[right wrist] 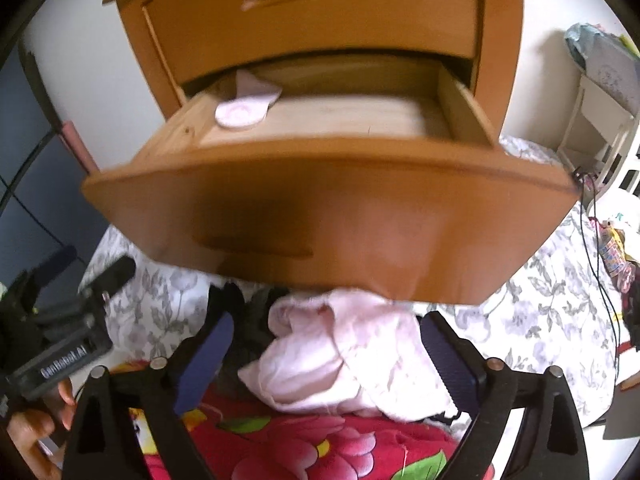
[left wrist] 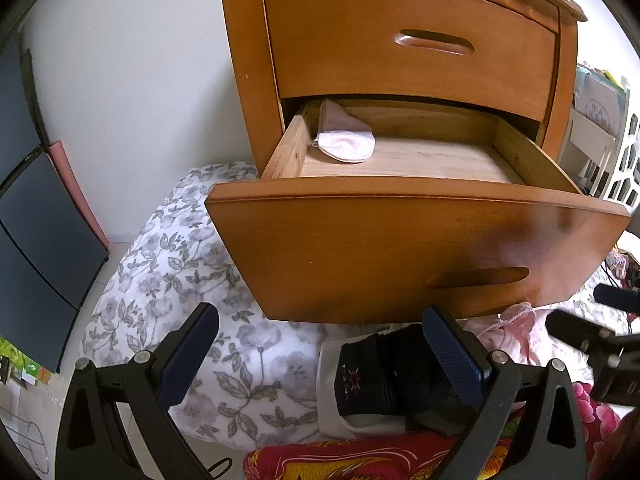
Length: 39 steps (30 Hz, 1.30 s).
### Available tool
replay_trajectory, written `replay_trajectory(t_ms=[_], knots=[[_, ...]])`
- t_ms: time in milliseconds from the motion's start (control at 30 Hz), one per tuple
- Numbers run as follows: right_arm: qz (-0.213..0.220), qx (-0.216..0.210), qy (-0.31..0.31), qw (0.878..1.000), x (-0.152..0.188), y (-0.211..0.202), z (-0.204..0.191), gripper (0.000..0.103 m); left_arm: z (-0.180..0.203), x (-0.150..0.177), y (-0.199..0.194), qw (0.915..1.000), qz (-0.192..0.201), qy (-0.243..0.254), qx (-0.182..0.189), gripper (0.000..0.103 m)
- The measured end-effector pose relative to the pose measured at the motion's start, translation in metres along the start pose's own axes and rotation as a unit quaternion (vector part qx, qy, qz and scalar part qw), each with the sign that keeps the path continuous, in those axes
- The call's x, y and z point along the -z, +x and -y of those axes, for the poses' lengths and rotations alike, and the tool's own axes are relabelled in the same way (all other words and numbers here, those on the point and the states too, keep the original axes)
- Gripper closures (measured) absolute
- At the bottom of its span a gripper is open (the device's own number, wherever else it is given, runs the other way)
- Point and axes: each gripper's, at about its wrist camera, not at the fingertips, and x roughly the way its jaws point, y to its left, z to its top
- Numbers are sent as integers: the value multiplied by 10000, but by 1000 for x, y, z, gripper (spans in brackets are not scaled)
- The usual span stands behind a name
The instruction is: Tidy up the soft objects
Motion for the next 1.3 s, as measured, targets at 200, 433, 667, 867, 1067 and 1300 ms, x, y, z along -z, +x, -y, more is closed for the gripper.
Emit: replay_trajectory(t_ms=[200,433,667,867,1067,1300], knots=[[154,130,23,9998,-2,0,0,5,1,0,1,10000,-28,36,-1,1],[422,101,183,9989,2,-6,6,0,0,0,1,10000,-40,48,8,1],[722,31,358,9967,6,-18,16,0,1,1,-3,10000,70,49,6,1],[902,247,381,9949,8,-27,21,0,3,0,-6,9999,83,97,-39,1],[886,178,514,9946,11,-27,26,0,1,-3,-10,9999,117,55,113,1],[817,176,681,9942,12,-23,32,0,4,-26,-31,9963,425,713,217,1]])
